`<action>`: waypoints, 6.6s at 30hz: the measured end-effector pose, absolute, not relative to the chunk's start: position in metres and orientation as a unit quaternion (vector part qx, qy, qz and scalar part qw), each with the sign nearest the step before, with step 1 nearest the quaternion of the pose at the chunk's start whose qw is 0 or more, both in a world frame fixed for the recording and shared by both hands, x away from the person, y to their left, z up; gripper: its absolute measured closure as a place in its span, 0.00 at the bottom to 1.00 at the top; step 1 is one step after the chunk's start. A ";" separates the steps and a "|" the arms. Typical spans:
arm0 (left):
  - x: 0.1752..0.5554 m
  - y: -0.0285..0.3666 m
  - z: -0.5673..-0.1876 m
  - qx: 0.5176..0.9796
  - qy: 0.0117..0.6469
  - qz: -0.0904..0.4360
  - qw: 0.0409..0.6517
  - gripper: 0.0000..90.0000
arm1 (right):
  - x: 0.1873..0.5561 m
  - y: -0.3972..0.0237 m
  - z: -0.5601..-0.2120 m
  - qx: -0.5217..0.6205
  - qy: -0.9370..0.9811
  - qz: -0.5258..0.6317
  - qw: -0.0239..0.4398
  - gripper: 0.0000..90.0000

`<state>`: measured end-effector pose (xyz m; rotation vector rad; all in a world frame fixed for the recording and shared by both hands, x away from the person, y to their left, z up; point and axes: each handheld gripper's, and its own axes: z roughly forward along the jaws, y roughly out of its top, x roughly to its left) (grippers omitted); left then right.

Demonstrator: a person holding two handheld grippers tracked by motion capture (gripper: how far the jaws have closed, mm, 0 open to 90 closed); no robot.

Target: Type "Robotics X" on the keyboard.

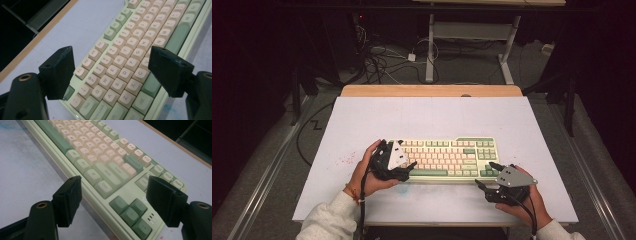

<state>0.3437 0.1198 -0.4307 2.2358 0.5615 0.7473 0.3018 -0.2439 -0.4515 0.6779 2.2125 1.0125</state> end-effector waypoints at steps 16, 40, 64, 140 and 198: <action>0.330 0.141 -0.441 0.860 0.233 0.295 0.345 0.19 | 0.302 -0.243 -0.450 0.254 0.837 0.390 0.286 0.65; 0.311 0.179 -0.464 0.860 0.285 0.280 0.318 0.18 | 0.324 -0.228 -0.440 0.237 0.856 0.392 0.240 1.00; 0.303 0.182 -0.473 0.864 0.296 0.259 0.315 0.19 | 0.377 -0.162 -0.439 0.215 0.872 0.380 0.221 1.00; 0.305 0.180 -0.477 0.872 0.294 0.253 0.299 0.20 | 0.374 -0.159 -0.423 0.241 0.840 0.411 0.259 0.35; 0.331 0.141 -0.429 0.883 0.234 0.180 0.365 0.96 | 0.301 -0.258 -0.441 0.288 0.815 0.391 0.317 0.31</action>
